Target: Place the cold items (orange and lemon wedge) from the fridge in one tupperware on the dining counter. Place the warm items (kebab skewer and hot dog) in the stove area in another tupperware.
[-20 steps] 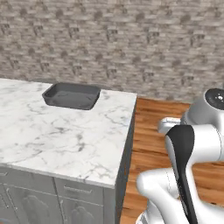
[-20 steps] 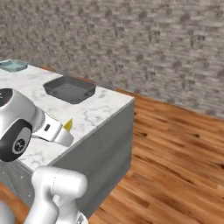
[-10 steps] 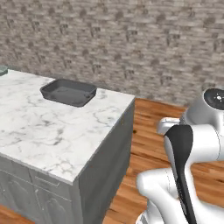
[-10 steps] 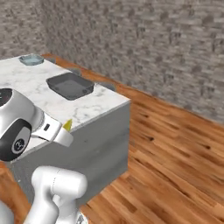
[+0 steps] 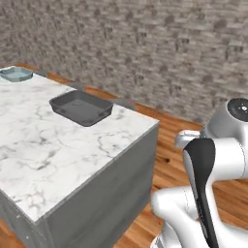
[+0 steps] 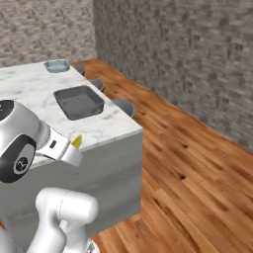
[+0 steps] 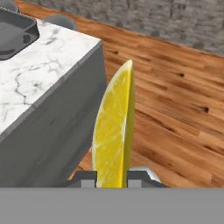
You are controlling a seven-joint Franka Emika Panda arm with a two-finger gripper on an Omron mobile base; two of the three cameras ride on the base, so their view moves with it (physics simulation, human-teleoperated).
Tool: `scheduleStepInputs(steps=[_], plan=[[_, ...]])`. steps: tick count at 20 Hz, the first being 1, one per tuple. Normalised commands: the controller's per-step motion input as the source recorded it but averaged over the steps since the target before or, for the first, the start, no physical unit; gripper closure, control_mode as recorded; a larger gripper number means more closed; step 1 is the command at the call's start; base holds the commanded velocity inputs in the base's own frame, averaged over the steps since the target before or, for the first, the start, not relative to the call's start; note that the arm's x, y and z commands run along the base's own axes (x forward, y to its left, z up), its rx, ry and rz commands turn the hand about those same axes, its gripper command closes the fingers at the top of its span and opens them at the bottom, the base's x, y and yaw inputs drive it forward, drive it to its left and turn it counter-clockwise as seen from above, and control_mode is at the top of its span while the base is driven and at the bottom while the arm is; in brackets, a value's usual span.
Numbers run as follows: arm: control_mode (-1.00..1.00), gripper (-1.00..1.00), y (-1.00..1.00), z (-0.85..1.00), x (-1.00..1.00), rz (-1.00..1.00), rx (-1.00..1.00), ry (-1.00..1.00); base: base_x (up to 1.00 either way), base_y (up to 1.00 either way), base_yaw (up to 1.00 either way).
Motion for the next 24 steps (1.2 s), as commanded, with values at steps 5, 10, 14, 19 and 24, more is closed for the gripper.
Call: scheduleStepInputs(steps=[5, 10, 14, 19, 24], plan=[[1.00, 1.00, 0.00, 0.00, 0.00, 0.00, 0.00, 0.00, 0.73, -0.53, 0.56], [1.00, 1.00, 0.00, 0.00, 0.00, 0.00, 0.00, 0.00, 0.65, -0.46, 0.22], [1.00, 1.00, 0.00, 0.00, 0.00, 0.00, 0.00, 0.00, 0.74, -0.45, 0.27], [1.00, 1.00, 0.00, 0.00, 0.00, 0.00, 0.00, 0.00, 0.69, -0.58, 0.31], [1.00, 1.00, 0.00, 0.00, 0.00, 0.00, 0.00, 0.00, 0.60, -0.53, 0.31]])
